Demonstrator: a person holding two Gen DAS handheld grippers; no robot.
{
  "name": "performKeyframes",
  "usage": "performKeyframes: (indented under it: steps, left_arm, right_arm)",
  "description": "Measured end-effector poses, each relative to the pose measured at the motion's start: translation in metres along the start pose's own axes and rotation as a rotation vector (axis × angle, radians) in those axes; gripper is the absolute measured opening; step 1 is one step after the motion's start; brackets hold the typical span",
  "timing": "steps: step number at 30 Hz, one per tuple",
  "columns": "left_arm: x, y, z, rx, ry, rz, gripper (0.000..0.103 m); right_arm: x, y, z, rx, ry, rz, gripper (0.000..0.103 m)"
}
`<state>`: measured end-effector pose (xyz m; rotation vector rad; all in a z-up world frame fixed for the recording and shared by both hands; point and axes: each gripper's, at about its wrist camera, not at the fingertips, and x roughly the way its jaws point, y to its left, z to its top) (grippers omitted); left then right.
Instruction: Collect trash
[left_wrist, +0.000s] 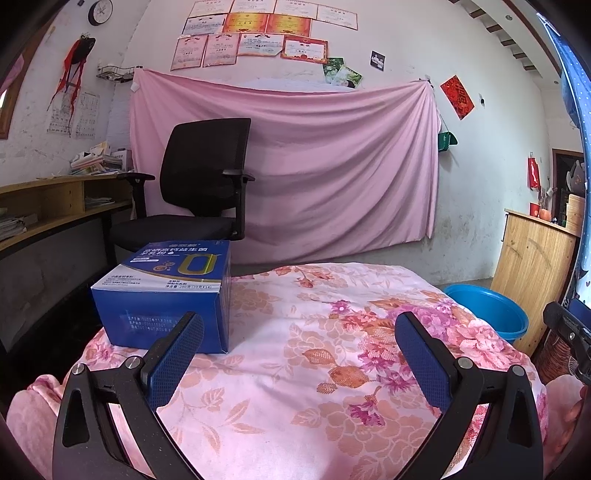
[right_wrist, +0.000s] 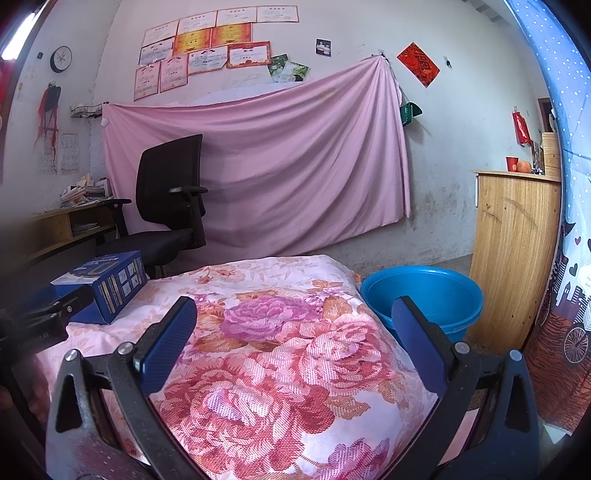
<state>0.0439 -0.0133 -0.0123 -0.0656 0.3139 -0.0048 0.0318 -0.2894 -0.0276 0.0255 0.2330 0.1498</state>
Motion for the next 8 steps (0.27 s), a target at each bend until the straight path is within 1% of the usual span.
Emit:
performKeyframes:
  steps: [8]
  left_arm:
    - [0.0009,0.0025,0.0002,-0.004,-0.002,0.003,0.101]
  right_arm:
    - [0.0004,-0.0008,0.0000,0.000,0.006,0.002,0.103]
